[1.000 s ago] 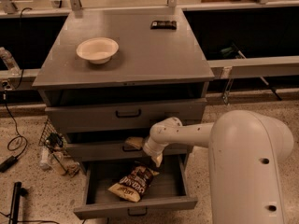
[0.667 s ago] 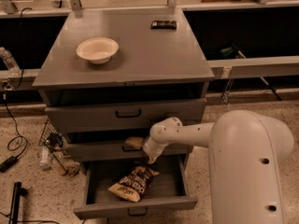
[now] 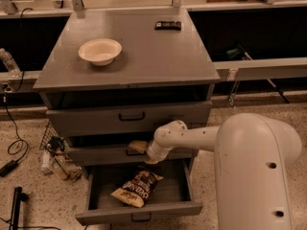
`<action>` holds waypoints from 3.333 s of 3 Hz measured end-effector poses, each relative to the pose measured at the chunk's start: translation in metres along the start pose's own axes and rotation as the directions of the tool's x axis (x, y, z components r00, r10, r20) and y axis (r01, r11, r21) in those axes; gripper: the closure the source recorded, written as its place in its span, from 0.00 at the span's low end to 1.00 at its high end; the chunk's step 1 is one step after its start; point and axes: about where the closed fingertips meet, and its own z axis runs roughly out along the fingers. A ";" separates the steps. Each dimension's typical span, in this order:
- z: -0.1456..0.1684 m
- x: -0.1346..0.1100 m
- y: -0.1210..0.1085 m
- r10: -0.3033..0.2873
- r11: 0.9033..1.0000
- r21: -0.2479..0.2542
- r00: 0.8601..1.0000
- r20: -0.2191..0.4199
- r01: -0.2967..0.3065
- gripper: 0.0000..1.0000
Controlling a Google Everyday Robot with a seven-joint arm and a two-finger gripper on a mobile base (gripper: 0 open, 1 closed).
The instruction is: Pick brown chip bag from bottom drawer and place on counter
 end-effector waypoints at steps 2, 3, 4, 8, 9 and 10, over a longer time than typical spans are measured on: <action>0.000 0.000 0.000 0.000 1.000 0.000 1.000 0.000 0.000 0.56; 0.000 0.000 0.000 0.000 1.000 0.000 1.000 0.000 0.000 0.69; 0.000 0.000 0.000 0.000 1.000 0.000 1.000 0.000 0.000 0.98; 0.000 0.000 0.000 0.000 1.000 0.000 1.000 0.000 0.000 0.28; 0.000 0.000 0.000 0.000 1.000 0.000 1.000 0.000 0.000 0.05; 0.000 0.000 0.000 0.000 1.000 0.000 1.000 0.000 0.000 0.00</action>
Offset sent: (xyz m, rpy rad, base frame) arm 0.0106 -0.0177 0.0314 0.0897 -0.0659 -0.0939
